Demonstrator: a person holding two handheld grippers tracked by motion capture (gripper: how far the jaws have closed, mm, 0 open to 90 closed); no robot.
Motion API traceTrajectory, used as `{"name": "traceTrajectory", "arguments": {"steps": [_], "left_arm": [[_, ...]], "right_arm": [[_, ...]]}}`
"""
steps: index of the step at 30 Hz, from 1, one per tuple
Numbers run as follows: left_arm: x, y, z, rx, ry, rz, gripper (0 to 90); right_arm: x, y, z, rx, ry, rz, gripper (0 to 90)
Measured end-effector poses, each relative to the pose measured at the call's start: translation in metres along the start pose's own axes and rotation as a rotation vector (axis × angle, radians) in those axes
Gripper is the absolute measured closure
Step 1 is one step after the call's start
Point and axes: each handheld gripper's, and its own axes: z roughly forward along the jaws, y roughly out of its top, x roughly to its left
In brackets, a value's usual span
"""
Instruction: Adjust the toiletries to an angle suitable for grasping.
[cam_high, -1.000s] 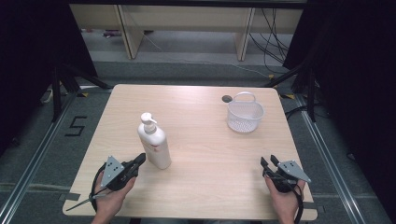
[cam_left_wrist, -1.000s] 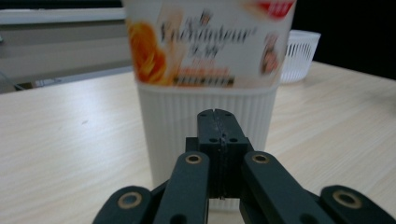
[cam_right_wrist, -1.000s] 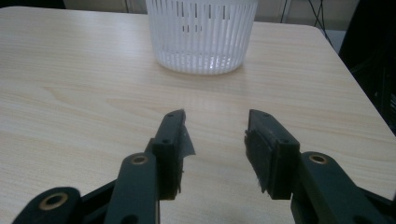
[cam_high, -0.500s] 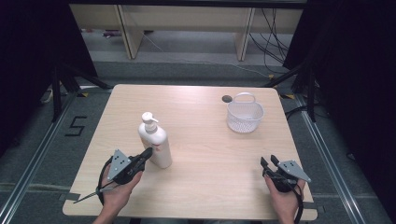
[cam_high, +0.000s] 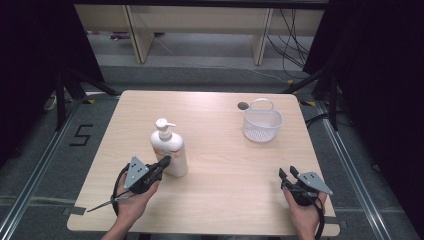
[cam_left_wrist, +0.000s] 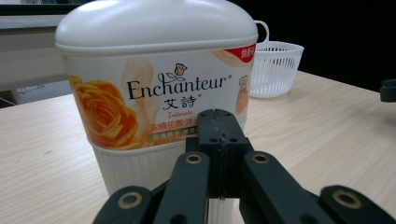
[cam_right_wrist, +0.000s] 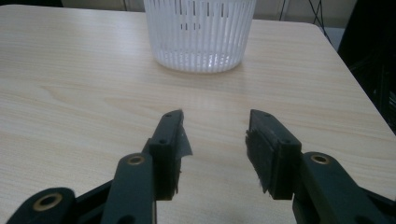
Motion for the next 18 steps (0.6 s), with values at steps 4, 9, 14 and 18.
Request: {"name": "traceTrajectory", "arguments": {"steps": [4, 9, 14, 18], "left_arm": [[-0.001, 0.001, 0.005, -0.004, -0.008, 0.001, 89.8], [-0.003, 0.001, 0.01, 0.008, -0.01, 0.013, 89.7], [-0.004, 0.001, 0.013, 0.005, -0.011, 0.014, 89.7], [-0.003, 0.002, 0.014, 0.016, -0.007, 0.02, 89.7]], "right_arm": [[0.002, 0.0, 0.001, 0.008, 0.002, 0.016, 56.1], [0.001, 0.0, 0.001, 0.007, 0.002, 0.013, 56.0], [0.001, 0.0, 0.001, 0.006, 0.002, 0.013, 55.8], [0.002, 0.0, 0.001, 0.005, 0.004, 0.013, 55.6]]}}
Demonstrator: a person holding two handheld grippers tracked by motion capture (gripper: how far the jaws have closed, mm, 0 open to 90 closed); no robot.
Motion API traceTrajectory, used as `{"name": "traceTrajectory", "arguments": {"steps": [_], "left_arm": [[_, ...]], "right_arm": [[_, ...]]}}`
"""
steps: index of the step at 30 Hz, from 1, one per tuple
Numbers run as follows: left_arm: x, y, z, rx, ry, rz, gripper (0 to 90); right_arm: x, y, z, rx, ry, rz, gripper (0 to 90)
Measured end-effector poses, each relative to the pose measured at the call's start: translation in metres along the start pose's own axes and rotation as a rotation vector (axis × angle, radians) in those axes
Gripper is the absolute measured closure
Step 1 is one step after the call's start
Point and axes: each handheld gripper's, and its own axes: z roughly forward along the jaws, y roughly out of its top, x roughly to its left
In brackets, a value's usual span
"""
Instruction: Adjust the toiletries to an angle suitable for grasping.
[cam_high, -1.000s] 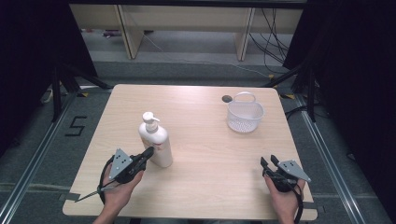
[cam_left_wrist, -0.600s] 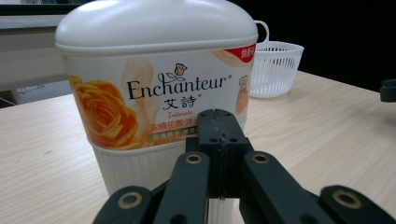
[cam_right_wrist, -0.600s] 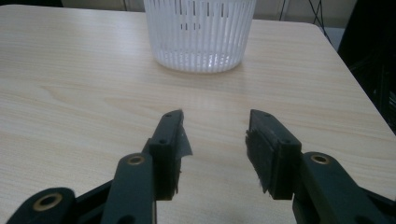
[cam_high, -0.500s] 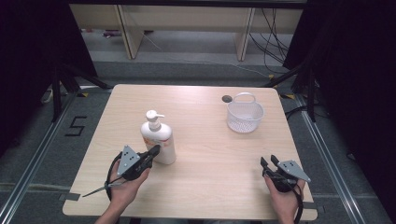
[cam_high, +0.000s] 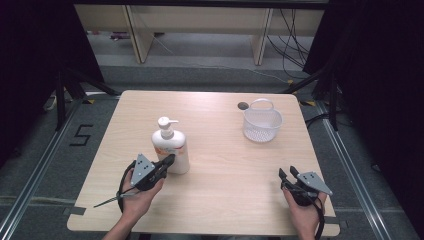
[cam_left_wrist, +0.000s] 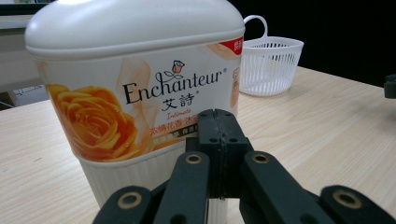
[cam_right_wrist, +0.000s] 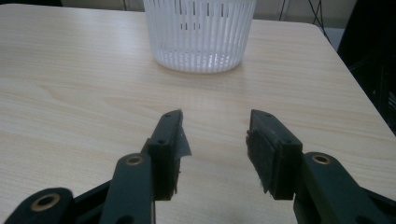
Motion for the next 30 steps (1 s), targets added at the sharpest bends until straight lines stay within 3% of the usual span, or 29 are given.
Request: {"name": "traceTrajectory", "arguments": {"steps": [7, 8, 9, 10, 15, 16, 17, 19, 30], "left_arm": [[0.0, 0.0, 0.003, 0.0, 0.004, -0.002, 89.7], [0.0, 0.001, 0.004, 0.001, 0.005, -0.002, 89.7], [0.0, 0.0, 0.005, -0.013, -0.001, -0.006, 89.7], [-0.001, 0.001, 0.005, -0.003, 0.005, -0.003, 89.7], [-0.001, 0.001, 0.005, -0.002, 0.008, -0.006, 89.6], [0.0, 0.0, 0.006, -0.015, 0.001, -0.011, 89.6], [0.0, 0.001, 0.004, -0.002, 0.009, -0.006, 89.5], [-0.001, 0.001, 0.003, -0.014, 0.005, -0.014, 89.3], [-0.003, 0.001, -0.013, -0.028, 0.02, 0.0, 74.4]], "right_arm": [[0.0, 0.001, -0.001, 0.004, 0.004, 0.004, 55.4], [0.003, 0.0, -0.002, 0.016, 0.009, 0.045, 55.4], [0.003, 0.0, -0.002, 0.012, 0.01, 0.044, 55.3], [0.0, 0.001, -0.002, 0.008, 0.011, 0.006, 55.3], [0.0, 0.001, -0.002, 0.008, 0.01, 0.006, 55.1], [0.004, 0.0, -0.002, 0.012, 0.011, 0.046, 55.0], [0.001, 0.001, -0.002, 0.009, 0.013, 0.013, 55.0], [0.001, 0.001, -0.002, 0.008, 0.013, 0.013, 54.9], [0.001, 0.001, -0.003, 0.011, 0.001, 0.016, 51.6]]}}
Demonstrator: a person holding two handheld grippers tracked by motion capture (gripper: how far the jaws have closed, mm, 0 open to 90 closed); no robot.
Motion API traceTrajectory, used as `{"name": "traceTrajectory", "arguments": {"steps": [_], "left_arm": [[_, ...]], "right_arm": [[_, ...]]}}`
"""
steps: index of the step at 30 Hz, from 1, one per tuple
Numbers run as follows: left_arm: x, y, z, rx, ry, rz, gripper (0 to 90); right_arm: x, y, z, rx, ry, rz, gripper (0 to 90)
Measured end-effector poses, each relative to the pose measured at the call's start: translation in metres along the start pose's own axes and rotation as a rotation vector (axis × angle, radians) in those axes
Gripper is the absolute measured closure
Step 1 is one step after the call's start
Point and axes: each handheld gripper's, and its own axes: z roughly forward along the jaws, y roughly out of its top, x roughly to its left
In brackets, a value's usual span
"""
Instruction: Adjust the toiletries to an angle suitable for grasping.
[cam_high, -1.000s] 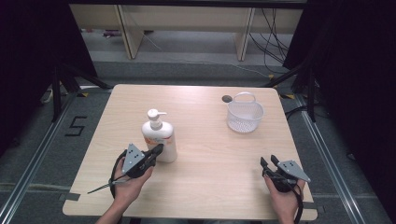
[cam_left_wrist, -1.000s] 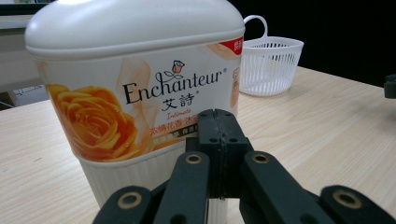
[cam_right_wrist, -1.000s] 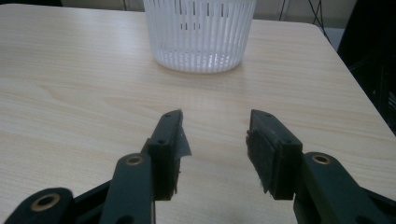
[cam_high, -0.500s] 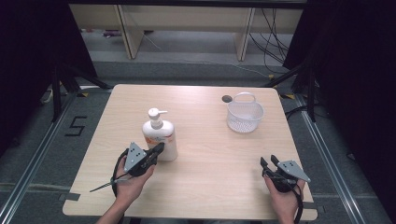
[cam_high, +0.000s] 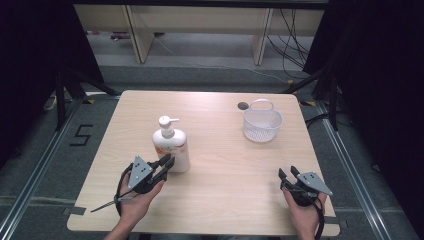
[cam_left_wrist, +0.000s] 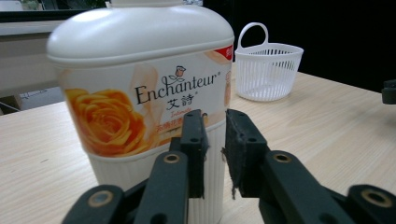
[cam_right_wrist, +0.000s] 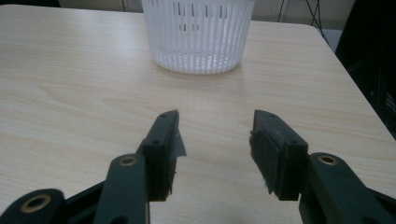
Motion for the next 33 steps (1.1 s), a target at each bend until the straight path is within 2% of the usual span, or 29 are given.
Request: {"name": "traceTrajectory", "arguments": {"steps": [4, 11, 14, 16, 18, 20, 23, 26, 27, 28, 29, 30, 32, 33], "left_arm": [[0.002, -0.002, -0.008, -0.001, 0.011, 0.012, 70.1], [0.01, -0.008, -0.018, -0.004, 0.037, -0.007, 64.1], [0.012, -0.007, -0.022, -0.016, 0.048, -0.023, 57.8], [0.012, -0.005, -0.025, -0.035, 0.062, -0.032, 53.9], [0.009, 0.002, -0.027, -0.048, 0.071, -0.031, 50.0], [0.005, 0.009, -0.027, -0.075, 0.074, -0.036, 45.2], [-0.001, 0.02, -0.025, -0.101, 0.088, -0.023, 38.4], [-0.005, 0.029, -0.022, -0.116, 0.103, -0.005, 35.8], [-0.006, 0.031, -0.021, -0.12, 0.11, -0.001, 35.5], [-0.006, 0.033, -0.02, -0.121, 0.114, -0.004, 35.4], [-0.006, 0.034, -0.019, -0.12, 0.115, -0.004, 35.3], [-0.005, 0.035, -0.018, -0.121, 0.117, -0.004, 35.3], [-0.004, 0.037, -0.017, -0.123, 0.125, -0.009, 35.5], [-0.004, 0.037, -0.017, -0.123, 0.125, -0.009, 35.6]], "right_arm": [[0.0, 0.0, 0.001, -0.013, -0.004, -0.006, 49.0], [-0.001, 0.0, 0.001, -0.012, -0.002, -0.015, 46.7], [0.002, 0.0, -0.001, 0.013, 0.003, 0.02, 46.0], [0.002, 0.0, -0.001, 0.014, 0.004, 0.021, 45.7], [0.001, 0.0, 0.0, 0.005, 0.004, -0.005, 45.4], [0.002, 0.0, 0.0, -0.003, -0.001, 0.006, 45.0], [0.0, 0.0, 0.001, -0.017, 0.018, 0.008, 44.2], [0.001, 0.0, 0.0, -0.011, 0.011, 0.008, 43.8], [0.0, 0.0, -0.002, 0.011, 0.013, 0.002, 43.7], [0.001, 0.0, 0.0, 0.008, -0.006, -0.01, 43.6], [0.0, -0.001, 0.0, -0.014, -0.007, -0.017, 43.5], [0.001, 0.0, -0.001, -0.017, 0.004, -0.005, 43.4], [0.0, -0.001, 0.0, -0.015, 0.003, -0.022, 43.3], [0.002, 0.0, -0.001, -0.015, 0.007, 0.003, 43.2]]}}
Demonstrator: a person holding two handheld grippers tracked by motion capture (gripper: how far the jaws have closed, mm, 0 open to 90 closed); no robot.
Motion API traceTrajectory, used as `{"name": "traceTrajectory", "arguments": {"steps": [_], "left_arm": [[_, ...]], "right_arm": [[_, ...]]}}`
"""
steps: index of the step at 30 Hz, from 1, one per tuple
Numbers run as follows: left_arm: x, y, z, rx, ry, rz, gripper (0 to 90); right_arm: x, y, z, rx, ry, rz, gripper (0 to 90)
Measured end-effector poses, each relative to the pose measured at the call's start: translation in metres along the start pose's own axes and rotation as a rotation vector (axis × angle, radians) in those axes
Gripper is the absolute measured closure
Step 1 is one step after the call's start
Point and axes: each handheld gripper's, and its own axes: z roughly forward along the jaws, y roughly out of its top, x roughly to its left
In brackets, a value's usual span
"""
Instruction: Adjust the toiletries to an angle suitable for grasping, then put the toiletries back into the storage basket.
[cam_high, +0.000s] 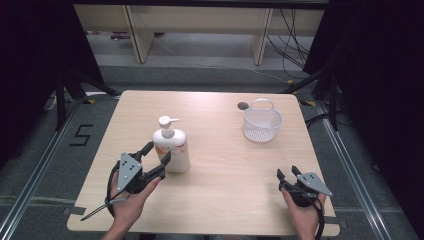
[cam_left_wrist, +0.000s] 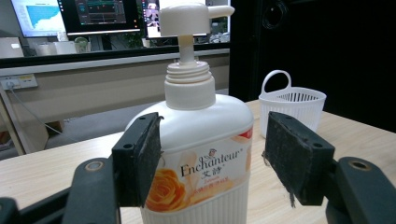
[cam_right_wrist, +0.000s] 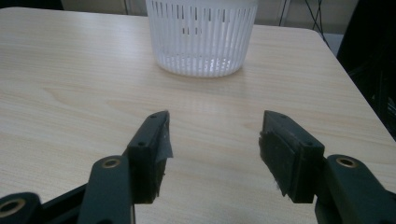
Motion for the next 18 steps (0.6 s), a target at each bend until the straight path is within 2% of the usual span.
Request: {"name": "traceTrajectory", "arguments": {"steps": [2, 3, 14, 16, 17, 18], "left_arm": [[0.0006, 0.0015, 0.0018, 0.0, 0.0, 0.0, 35.8], [0.0005, 0.0019, 0.0025, -0.001, 0.001, 0.0, 35.9], [0.0009, 0.0029, 0.0059, -0.007, 0.005, -0.003, 36.2], [0.0023, 0.0014, 0.0052, -0.006, 0.005, -0.001, 36.3], [0.0028, 0.0006, 0.0045, -0.006, 0.006, -0.004, 36.4], [0.0036, -0.0003, 0.0036, -0.004, 0.006, -0.001, 36.4]], "right_arm": [[-0.0006, 0.0, 0.0007, -0.001, 0.008, -0.003, 43.1], [-0.0018, 0.0002, 0.0003, -0.006, -0.007, -0.02, 43.2], [0.0004, -0.0002, -0.0002, -0.002, 0.001, -0.006, 42.0], [-0.001, -0.0001, -0.0004, -0.009, -0.008, -0.033, 41.6], [-0.0007, -0.0004, -0.0004, -0.023, -0.008, -0.032, 41.0], [0.0007, -0.0003, -0.0006, -0.014, 0.008, -0.02, 40.3]]}}
